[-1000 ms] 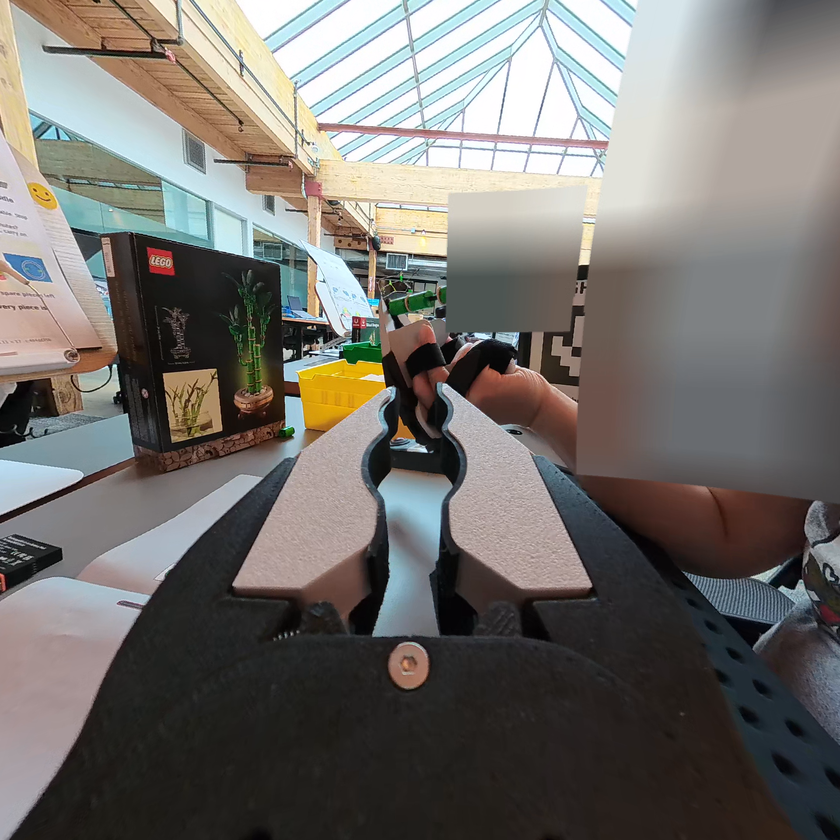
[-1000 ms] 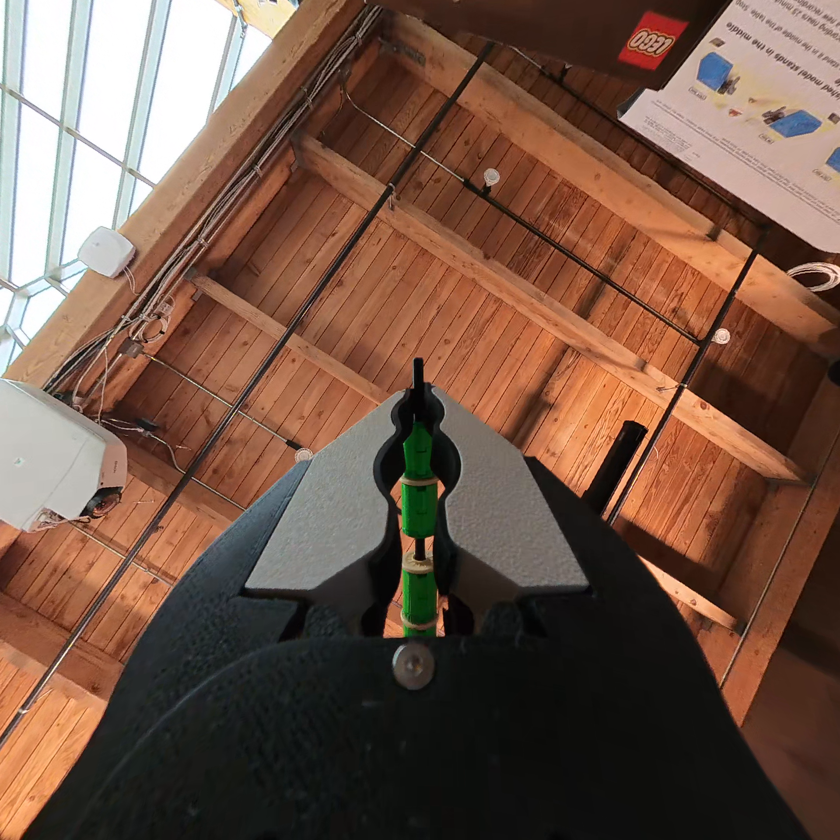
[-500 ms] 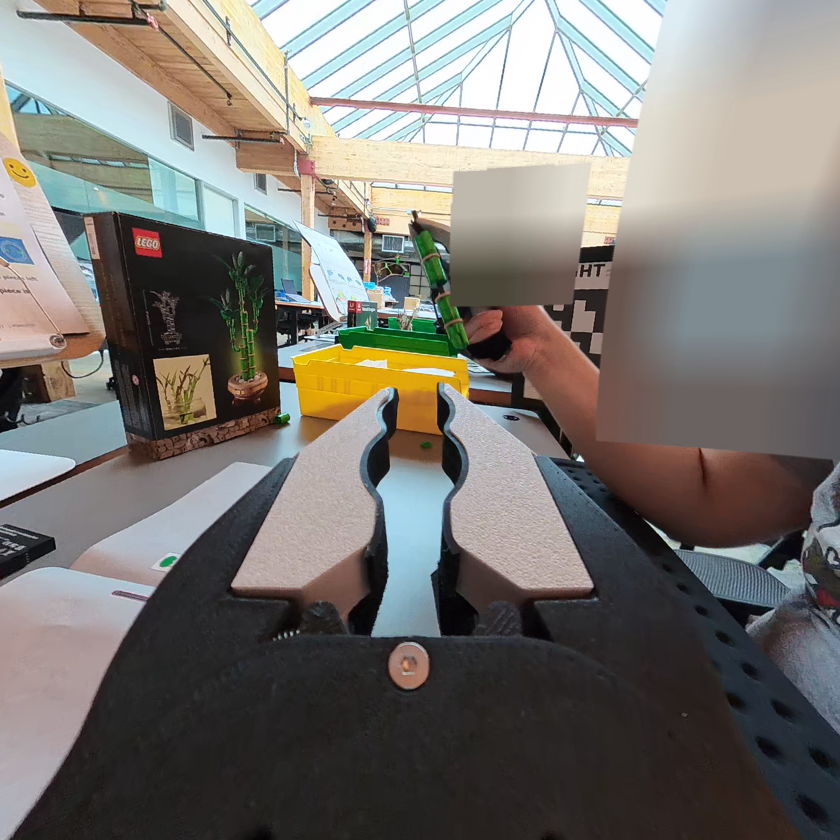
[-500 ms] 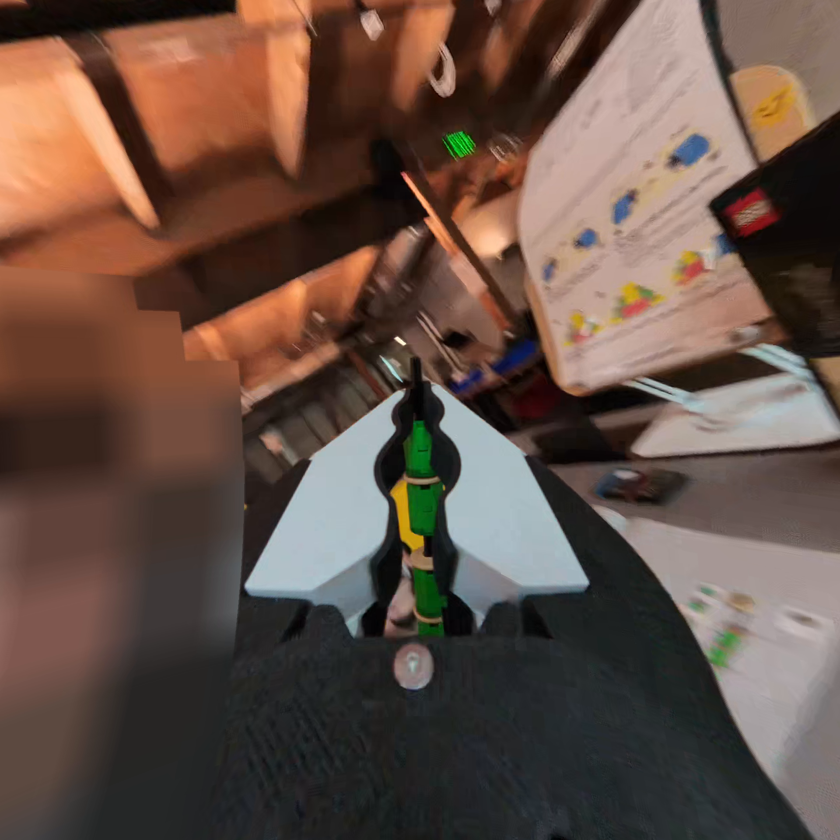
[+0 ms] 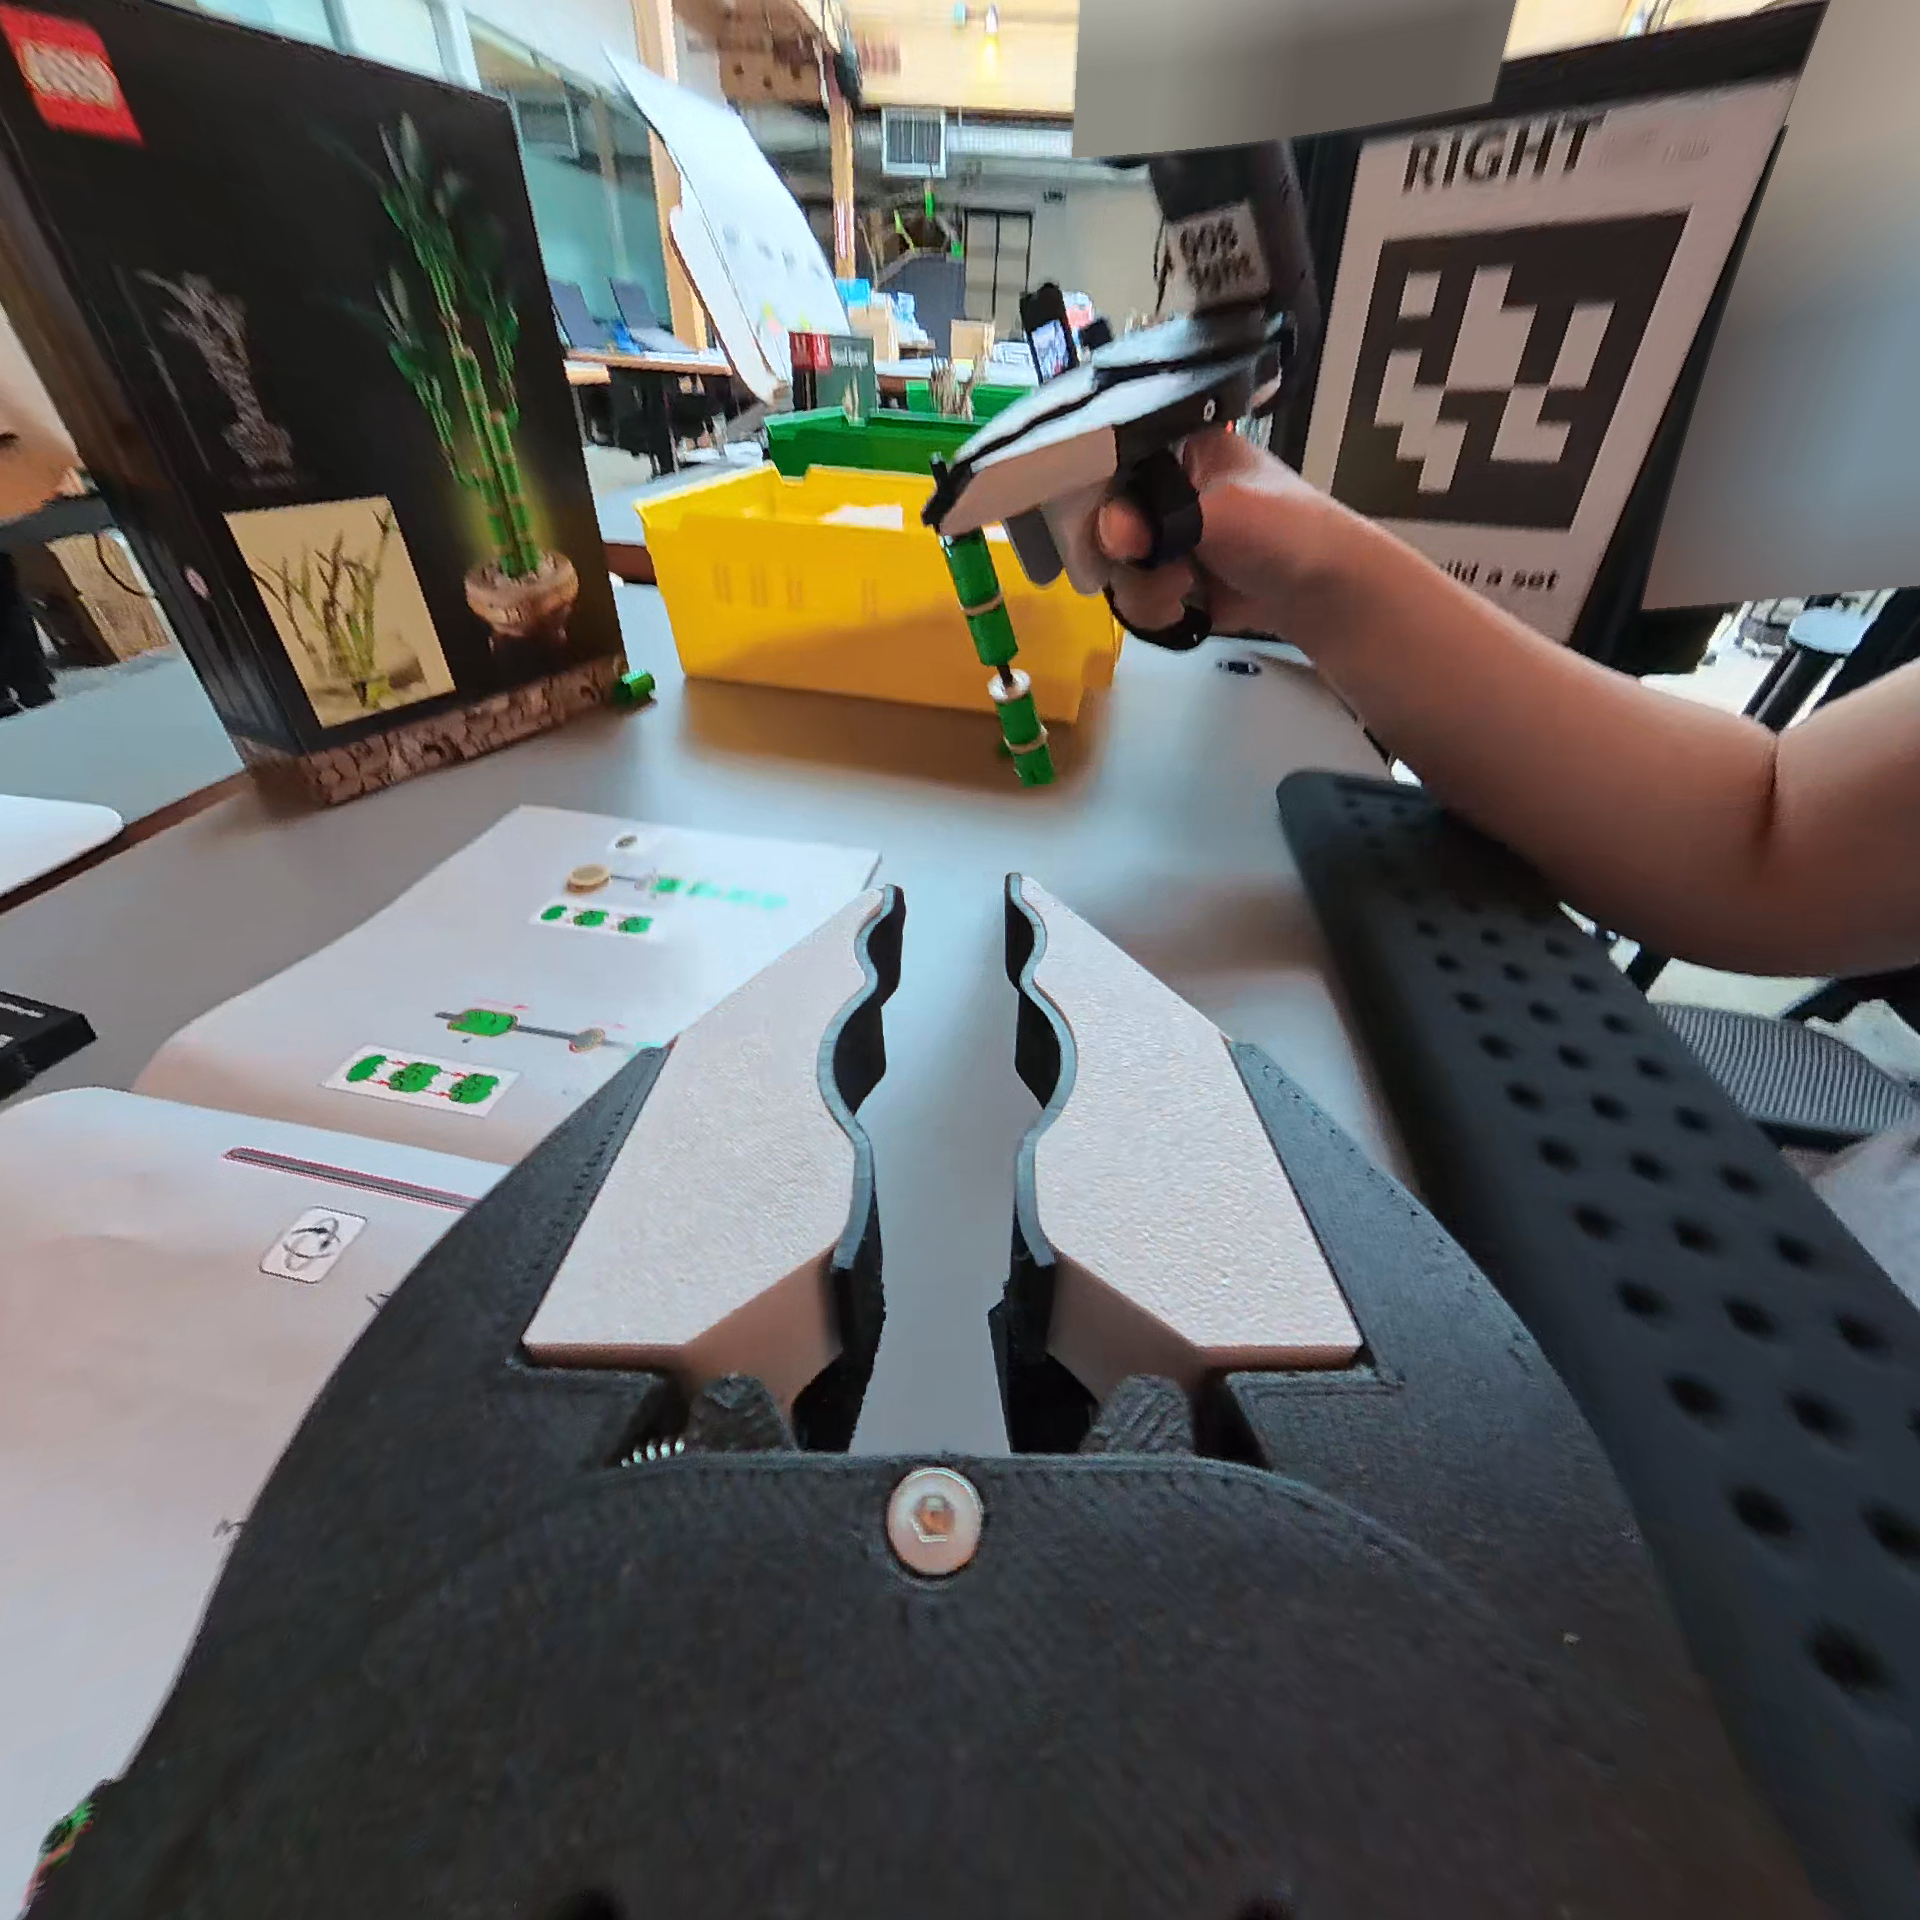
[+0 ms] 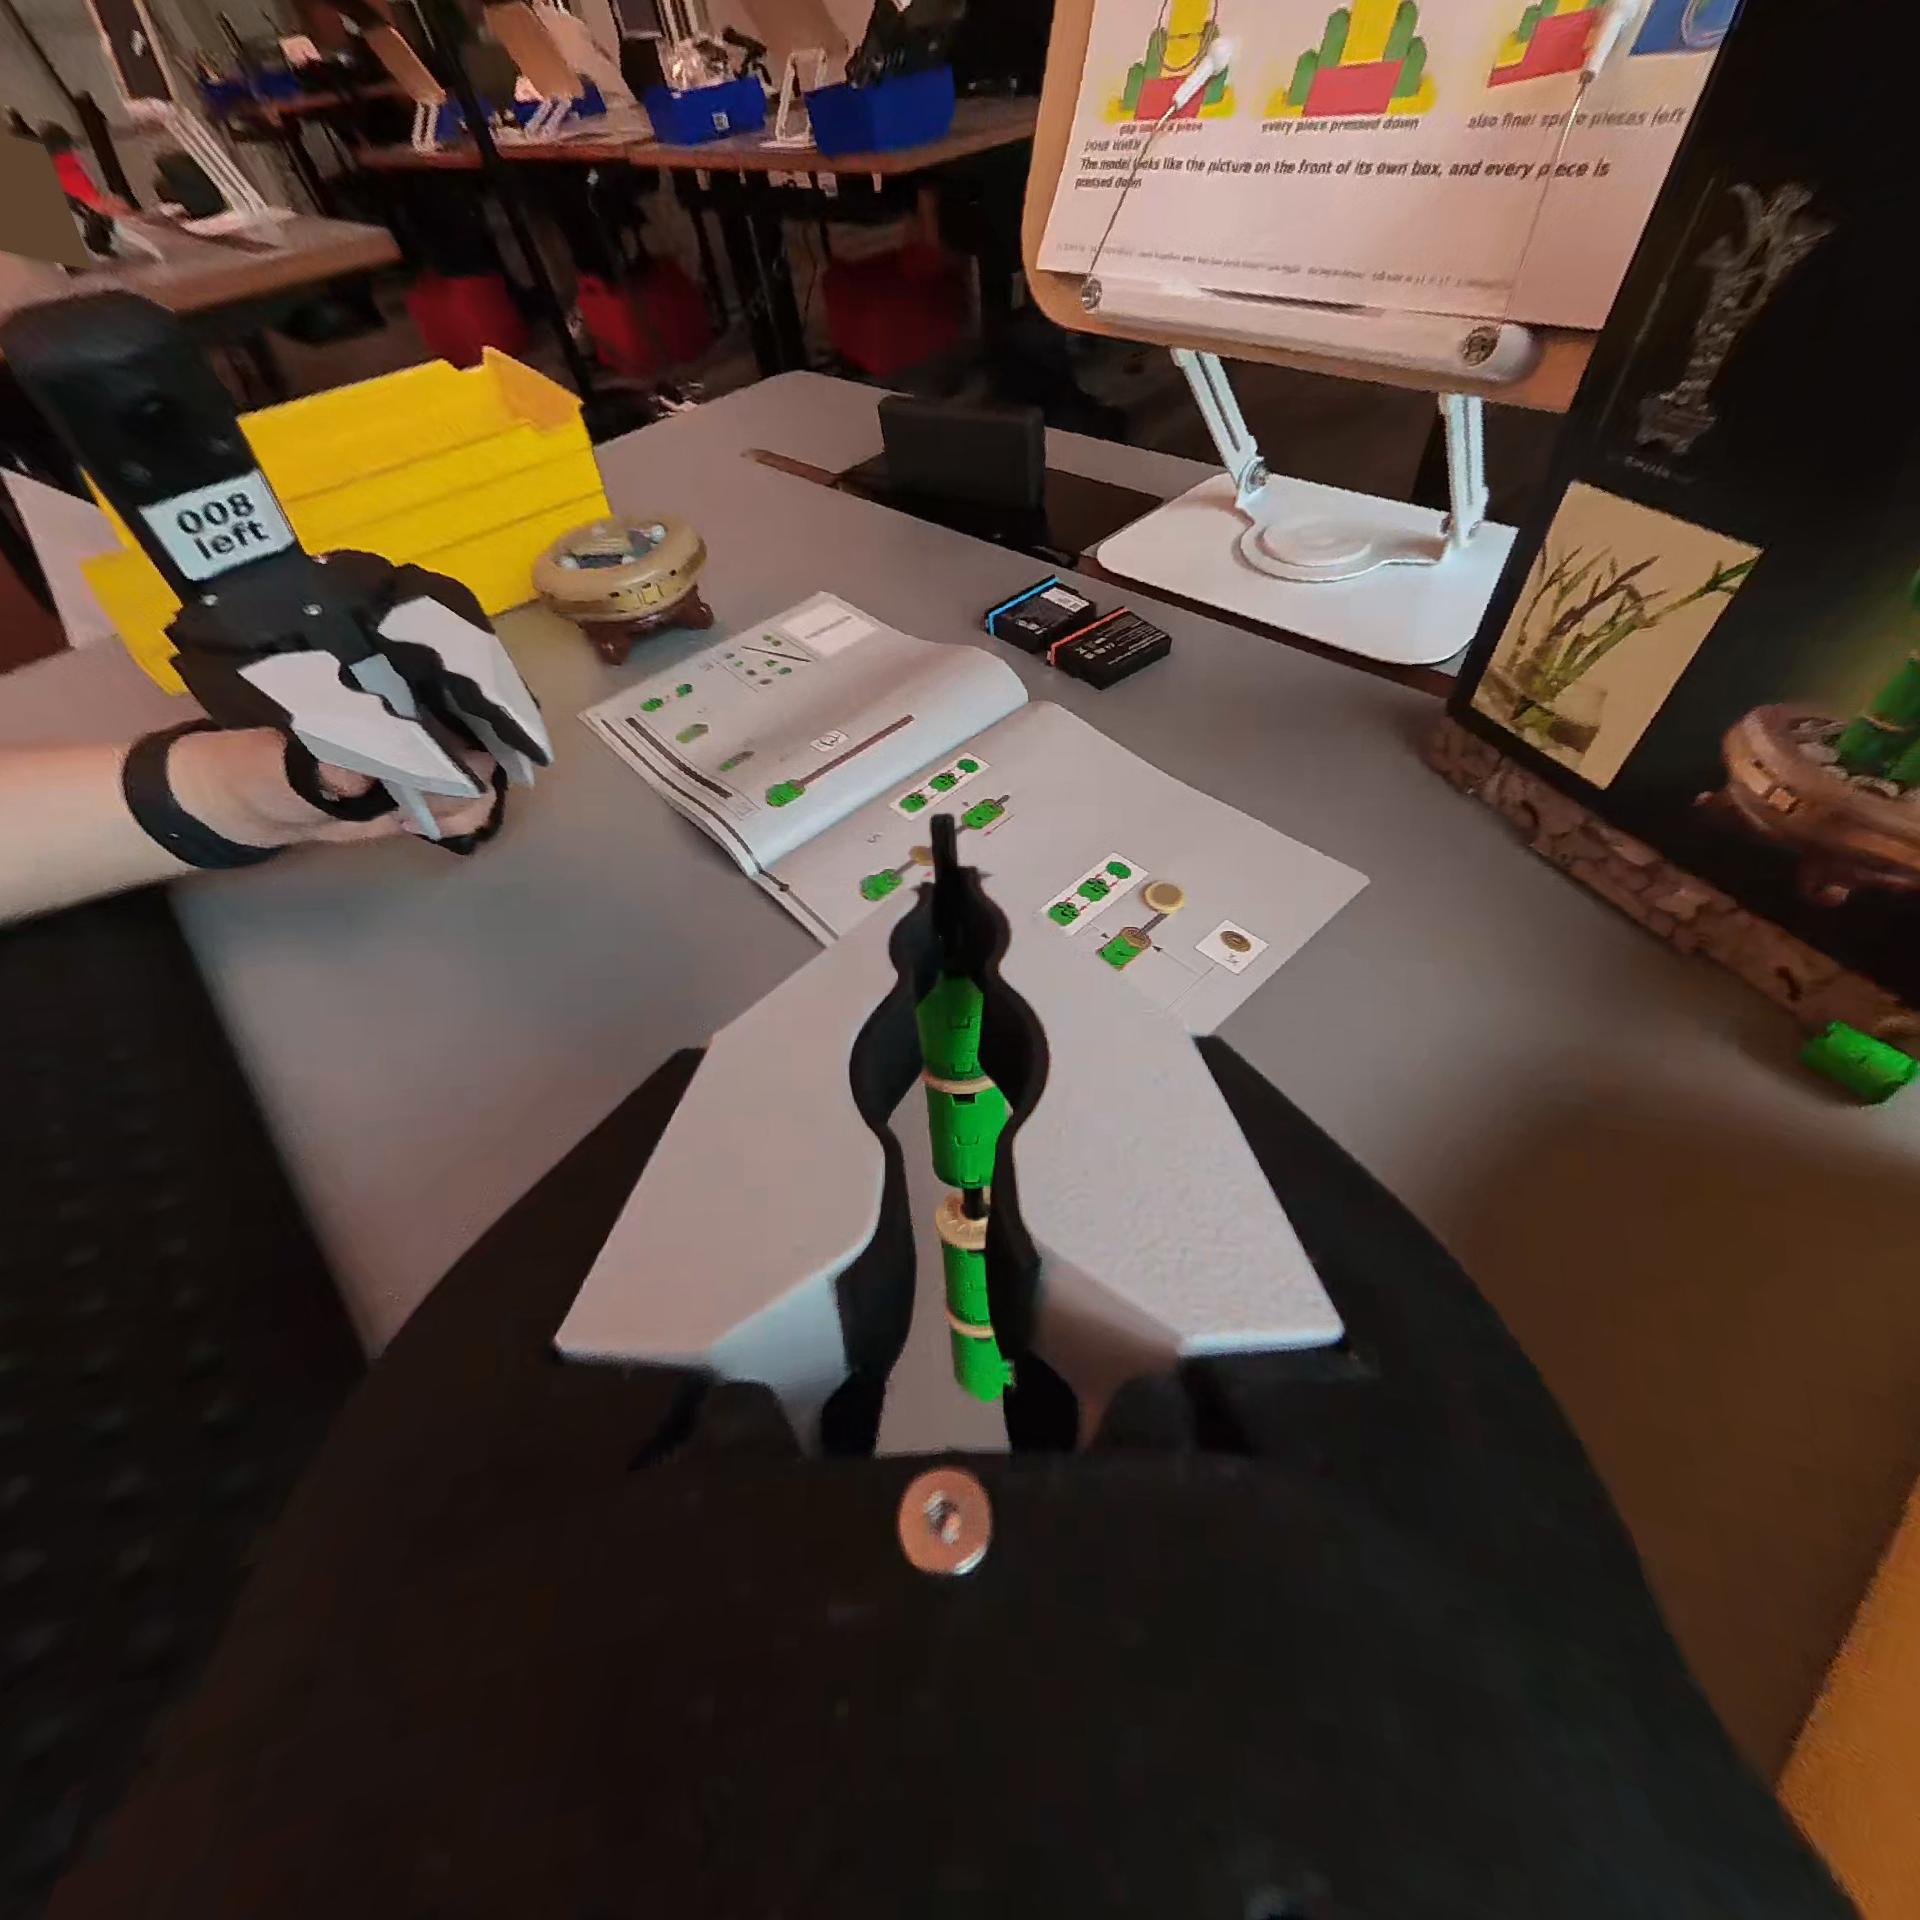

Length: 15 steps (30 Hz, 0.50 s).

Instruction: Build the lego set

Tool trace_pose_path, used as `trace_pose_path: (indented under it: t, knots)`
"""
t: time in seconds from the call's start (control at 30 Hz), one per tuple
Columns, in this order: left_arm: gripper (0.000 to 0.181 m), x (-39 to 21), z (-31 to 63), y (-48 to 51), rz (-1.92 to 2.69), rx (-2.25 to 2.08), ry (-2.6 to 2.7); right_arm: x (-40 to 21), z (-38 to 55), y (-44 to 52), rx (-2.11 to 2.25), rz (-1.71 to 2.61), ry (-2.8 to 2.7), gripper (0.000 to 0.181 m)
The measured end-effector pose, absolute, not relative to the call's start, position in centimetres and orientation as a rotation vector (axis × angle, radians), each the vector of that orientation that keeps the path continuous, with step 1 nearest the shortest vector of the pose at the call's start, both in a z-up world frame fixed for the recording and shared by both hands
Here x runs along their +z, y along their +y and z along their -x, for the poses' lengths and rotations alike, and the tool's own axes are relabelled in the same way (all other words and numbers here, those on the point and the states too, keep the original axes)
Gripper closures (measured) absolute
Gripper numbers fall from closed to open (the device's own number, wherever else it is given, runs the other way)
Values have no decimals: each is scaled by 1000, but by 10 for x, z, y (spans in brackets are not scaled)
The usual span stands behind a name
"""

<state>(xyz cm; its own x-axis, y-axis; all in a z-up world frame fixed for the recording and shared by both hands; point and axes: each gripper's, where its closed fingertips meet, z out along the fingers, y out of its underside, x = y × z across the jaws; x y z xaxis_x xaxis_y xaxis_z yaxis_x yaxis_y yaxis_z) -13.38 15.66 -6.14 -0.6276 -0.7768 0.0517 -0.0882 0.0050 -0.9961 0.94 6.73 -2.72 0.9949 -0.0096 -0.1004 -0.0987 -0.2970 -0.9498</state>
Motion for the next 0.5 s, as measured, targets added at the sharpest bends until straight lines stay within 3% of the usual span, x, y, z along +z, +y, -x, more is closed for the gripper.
trace_pose_path:
  t: [0.23,0.5]
  knots:
    - [165,-75,129,158,921,-1631,1791,-9,-12,54,131,1694,77,179]
    - [165,-81,127,158,970,-1625,1805,12,-47,30,694,1315,453,179]
